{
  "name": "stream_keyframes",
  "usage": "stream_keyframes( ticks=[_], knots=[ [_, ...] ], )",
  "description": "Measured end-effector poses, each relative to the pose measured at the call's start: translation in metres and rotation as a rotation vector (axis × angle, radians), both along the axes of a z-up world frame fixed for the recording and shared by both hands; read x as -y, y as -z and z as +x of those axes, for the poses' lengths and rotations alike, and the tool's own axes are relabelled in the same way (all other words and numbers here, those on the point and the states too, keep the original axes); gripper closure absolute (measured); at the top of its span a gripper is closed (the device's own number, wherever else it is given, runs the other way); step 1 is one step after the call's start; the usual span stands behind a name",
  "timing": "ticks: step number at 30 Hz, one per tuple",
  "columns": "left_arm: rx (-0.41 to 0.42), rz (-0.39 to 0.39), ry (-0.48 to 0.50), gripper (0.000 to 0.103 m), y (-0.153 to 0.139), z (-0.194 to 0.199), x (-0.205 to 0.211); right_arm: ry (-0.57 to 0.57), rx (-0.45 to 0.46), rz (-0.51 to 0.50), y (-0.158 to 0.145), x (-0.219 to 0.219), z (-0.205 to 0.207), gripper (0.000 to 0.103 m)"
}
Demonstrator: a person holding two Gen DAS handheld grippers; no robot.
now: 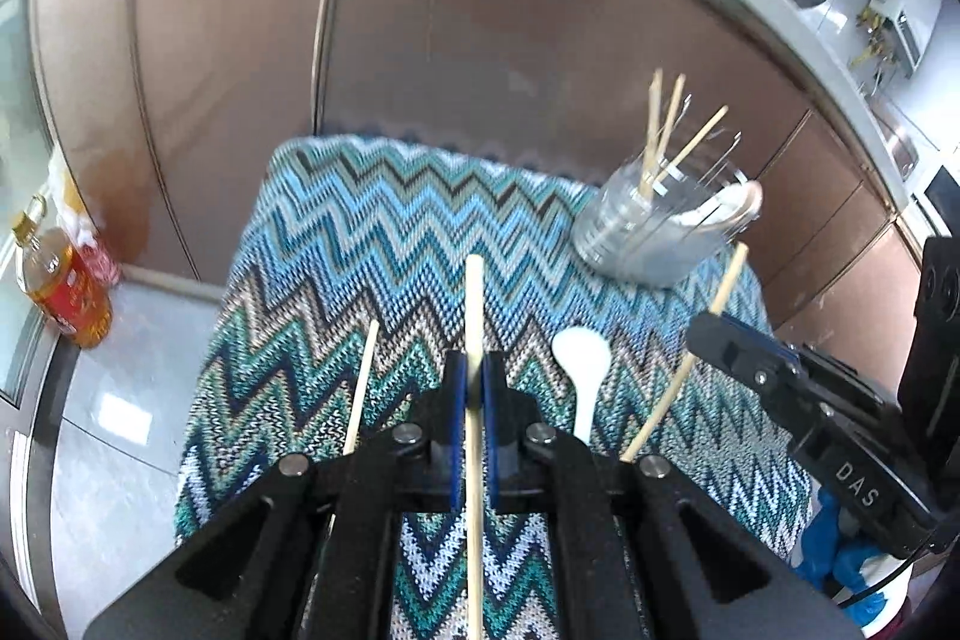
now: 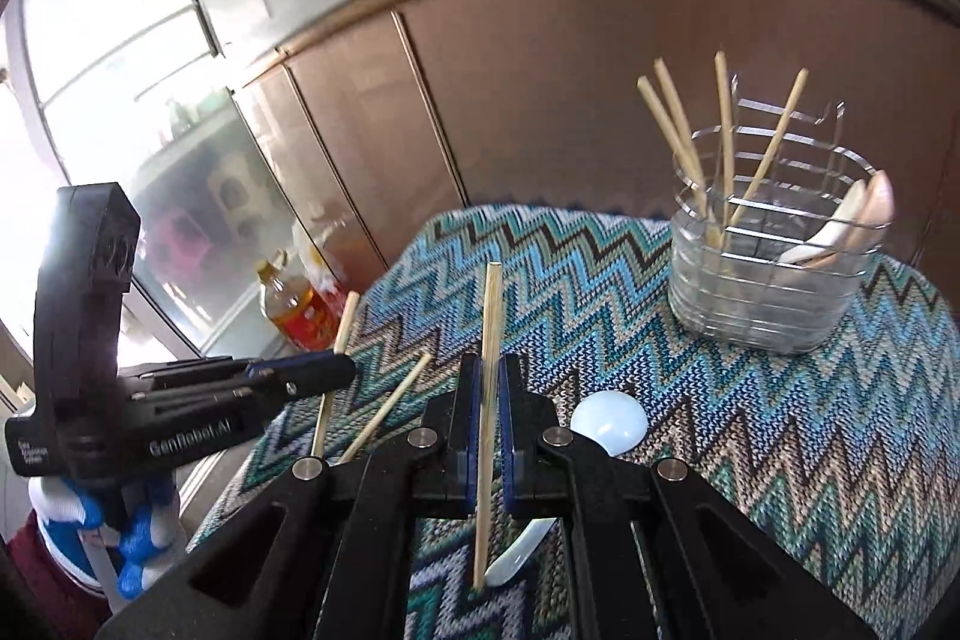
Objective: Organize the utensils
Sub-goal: 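Lift both chopsticks over the holder and lower them in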
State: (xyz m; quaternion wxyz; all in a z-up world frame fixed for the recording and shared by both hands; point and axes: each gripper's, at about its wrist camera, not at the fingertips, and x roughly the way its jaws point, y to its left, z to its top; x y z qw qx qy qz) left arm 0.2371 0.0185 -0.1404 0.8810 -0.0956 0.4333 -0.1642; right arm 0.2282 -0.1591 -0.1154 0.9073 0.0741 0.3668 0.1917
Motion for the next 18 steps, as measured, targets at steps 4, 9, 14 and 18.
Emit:
stream_keyframes(
  ticks=[4, 9, 14, 18],
  knots=[
    [0.068, -0.01, -0.016, 0.098, -0.023, -0.015, -0.001, 0.008, 0.065, 0.016, -0.023, 0.007, -0.02, 0.097],
    [0.17, -0.023, -0.021, 0.098, -0.06, -0.026, 0.004, 0.021, 0.139, 0.033, -0.054, 0.017, -0.029, 0.097],
    [0.277, -0.059, -0.011, 0.098, -0.1, -0.022, 0.02, 0.064, 0.234, 0.048, -0.097, 0.042, -0.032, 0.097],
    [0.357, -0.127, -0.002, 0.098, -0.134, -0.01, 0.039, 0.104, 0.315, 0.056, -0.132, 0.068, -0.024, 0.097]
  ],
)
